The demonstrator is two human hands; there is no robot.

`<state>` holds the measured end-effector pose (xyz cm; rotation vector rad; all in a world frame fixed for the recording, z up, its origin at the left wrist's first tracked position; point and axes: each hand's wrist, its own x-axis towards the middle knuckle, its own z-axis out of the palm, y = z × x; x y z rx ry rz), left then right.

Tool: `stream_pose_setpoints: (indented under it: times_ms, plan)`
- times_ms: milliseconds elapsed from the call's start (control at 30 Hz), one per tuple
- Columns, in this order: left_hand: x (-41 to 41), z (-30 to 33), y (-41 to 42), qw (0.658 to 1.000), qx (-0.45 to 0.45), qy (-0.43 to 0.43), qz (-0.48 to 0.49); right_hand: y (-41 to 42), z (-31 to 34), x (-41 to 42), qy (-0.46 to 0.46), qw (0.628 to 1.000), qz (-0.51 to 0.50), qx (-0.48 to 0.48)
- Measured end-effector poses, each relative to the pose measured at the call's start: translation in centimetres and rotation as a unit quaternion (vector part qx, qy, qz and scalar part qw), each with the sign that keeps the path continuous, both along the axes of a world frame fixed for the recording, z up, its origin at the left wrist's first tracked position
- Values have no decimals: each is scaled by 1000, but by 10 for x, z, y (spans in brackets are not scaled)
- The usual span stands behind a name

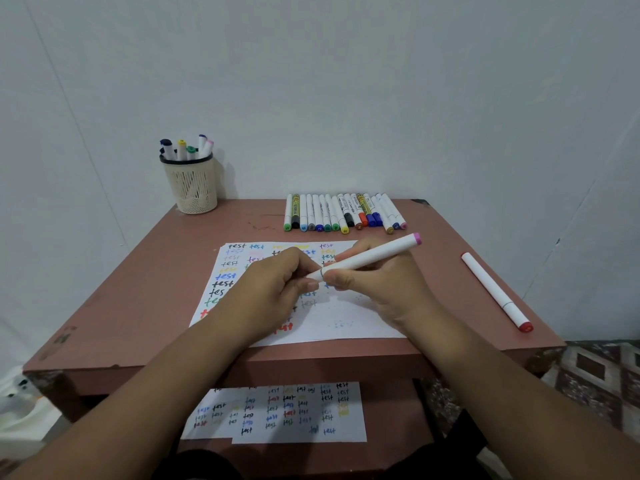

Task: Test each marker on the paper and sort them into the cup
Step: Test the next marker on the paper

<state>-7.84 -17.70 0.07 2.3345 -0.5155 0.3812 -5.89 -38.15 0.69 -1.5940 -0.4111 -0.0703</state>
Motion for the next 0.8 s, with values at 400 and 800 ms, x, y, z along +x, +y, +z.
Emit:
stream_pose_setpoints:
  times_ms: [400, 800]
  plan:
    - [-1, -2, -2, 996, 56, -65, 23, 3, -3, 3, 23, 1000, -3, -14]
    - [2, 29, -4, 961, 247, 125, 28, -35, 30, -2, 61, 993, -96, 42]
